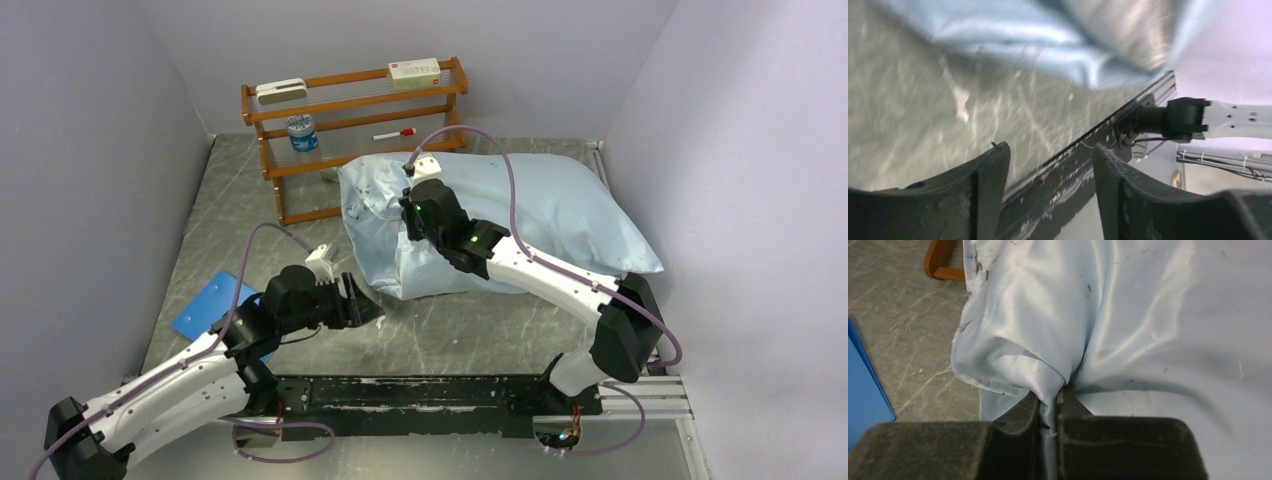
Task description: Put the pillow into the pillowcase
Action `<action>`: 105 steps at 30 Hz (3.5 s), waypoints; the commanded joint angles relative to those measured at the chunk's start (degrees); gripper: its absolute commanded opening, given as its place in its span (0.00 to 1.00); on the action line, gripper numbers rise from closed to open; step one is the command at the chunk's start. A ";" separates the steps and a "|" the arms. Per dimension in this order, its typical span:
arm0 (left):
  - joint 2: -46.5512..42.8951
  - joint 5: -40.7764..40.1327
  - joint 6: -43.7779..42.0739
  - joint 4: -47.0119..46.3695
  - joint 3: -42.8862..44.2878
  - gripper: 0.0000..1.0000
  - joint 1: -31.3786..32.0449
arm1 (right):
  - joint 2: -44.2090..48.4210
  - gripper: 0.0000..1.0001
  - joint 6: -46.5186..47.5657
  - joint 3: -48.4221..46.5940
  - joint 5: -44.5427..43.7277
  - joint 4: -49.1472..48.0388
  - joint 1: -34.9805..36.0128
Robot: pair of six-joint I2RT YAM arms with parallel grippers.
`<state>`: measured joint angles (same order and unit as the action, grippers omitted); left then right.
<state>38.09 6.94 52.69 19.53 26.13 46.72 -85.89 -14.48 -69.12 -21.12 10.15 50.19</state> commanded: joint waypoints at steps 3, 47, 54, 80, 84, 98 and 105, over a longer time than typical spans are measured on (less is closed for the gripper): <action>3.32 4.62 -20.96 -29.02 0.17 0.70 0.38 | 3.24 0.00 -1.82 -0.05 1.56 -5.43 -0.19; 6.70 -17.66 -5.30 -19.54 -6.52 0.89 -4.85 | 17.75 1.00 -7.01 2.72 4.39 -0.89 -0.19; 11.01 -13.49 -3.14 -48.42 -14.96 0.91 -4.88 | 17.00 1.00 -6.32 2.03 4.51 -0.82 -0.19; 16.76 13.25 -5.42 -69.82 -19.71 0.80 -4.72 | 13.76 0.99 -5.45 1.54 5.74 -2.76 -0.18; 17.50 18.37 -5.92 -70.07 -17.25 0.74 -3.39 | 13.70 0.99 -5.71 2.07 6.13 -2.80 -0.21; 4.42 13.98 -8.10 -55.84 -18.64 0.75 3.28 | 12.49 0.99 -5.82 3.62 6.29 -4.61 -0.20; 21.04 17.24 -8.56 -70.04 -16.75 0.76 5.20 | 12.44 0.99 -5.43 3.13 6.57 -4.08 -0.19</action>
<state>52.64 21.23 45.21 -40.40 7.62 50.06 -73.38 -20.34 -65.87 -14.76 7.11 49.93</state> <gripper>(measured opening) 0.773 0.994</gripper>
